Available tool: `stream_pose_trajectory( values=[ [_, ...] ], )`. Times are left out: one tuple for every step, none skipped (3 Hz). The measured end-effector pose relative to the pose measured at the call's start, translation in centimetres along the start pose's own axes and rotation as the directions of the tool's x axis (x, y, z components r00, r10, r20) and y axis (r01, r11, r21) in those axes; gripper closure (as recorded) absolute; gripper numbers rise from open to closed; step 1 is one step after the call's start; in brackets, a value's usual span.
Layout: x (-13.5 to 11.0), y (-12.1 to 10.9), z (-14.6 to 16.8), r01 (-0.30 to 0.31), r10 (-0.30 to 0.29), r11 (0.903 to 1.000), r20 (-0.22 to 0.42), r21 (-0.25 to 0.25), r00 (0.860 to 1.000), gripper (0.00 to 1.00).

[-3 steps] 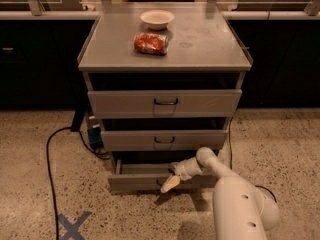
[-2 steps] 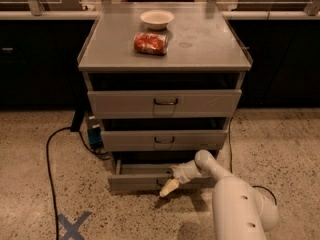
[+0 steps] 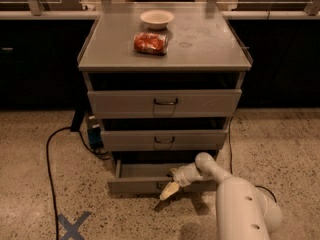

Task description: Open bottom drawer

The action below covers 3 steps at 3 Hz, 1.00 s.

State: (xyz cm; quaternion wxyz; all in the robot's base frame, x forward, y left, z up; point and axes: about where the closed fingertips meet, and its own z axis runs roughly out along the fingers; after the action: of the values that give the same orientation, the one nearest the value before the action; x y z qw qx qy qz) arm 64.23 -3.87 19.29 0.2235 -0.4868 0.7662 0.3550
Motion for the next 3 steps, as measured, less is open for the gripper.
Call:
stream_pose_trajectory(
  values=[
    [1.1, 2.1, -0.3, -0.015, 0.016, 0.9998, 0.033, -0.016, 0.999, 0.00],
    [1.1, 2.1, -0.3, -0.015, 0.016, 0.9998, 0.033, -0.016, 0.999, 0.00],
    [1.9, 3.7, 0.3, -0.020, 0.022, 0.9984, 0.030, -0.053, 0.999, 0.00]
  ],
)
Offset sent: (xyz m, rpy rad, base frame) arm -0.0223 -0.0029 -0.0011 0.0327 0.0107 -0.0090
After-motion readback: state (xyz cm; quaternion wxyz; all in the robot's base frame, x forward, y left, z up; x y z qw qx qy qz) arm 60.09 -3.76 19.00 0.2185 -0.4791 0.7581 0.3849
